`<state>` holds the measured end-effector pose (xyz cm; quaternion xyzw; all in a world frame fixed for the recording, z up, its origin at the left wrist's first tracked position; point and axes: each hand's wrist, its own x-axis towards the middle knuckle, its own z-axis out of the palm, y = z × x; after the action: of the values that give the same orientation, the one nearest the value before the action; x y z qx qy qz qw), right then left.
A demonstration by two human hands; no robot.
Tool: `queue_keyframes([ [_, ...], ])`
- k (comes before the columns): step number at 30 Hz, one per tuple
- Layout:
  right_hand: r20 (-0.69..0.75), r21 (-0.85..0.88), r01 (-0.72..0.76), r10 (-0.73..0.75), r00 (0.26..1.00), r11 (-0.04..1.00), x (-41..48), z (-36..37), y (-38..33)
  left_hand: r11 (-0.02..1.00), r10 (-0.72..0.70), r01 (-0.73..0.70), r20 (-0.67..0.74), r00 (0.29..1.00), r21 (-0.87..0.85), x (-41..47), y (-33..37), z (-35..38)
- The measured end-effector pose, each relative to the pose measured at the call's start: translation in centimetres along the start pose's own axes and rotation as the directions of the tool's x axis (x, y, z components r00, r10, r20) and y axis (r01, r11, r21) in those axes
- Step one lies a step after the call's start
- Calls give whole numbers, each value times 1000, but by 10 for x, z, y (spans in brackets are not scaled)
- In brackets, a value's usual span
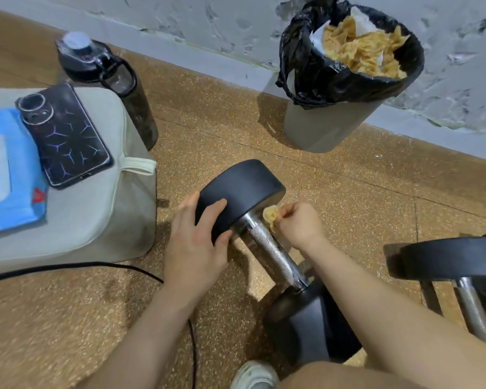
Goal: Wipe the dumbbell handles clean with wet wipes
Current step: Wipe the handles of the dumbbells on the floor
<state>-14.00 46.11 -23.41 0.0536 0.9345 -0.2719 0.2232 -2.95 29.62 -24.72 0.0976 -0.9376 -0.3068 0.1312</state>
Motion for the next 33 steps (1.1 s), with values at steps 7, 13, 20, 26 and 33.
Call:
queue_keyframes([
  [7,138,-321,266,-233,963,909,-22,6,-16,995,-33,31,14,999,98,-1,9,-6],
  [13,332,-650,387,-214,919,654,-49,-11,-21,996,-23,21,24,999,91,-4,12,-6],
  [20,457,-717,380,-17,889,584,-41,-31,5,990,-23,16,51,998,137,5,23,-5],
  [26,537,-766,438,93,839,471,-40,-53,4,963,-14,-9,83,996,269,24,41,2],
  [33,566,-741,486,43,823,463,-58,-47,-10,956,64,-96,122,990,278,48,56,11],
])
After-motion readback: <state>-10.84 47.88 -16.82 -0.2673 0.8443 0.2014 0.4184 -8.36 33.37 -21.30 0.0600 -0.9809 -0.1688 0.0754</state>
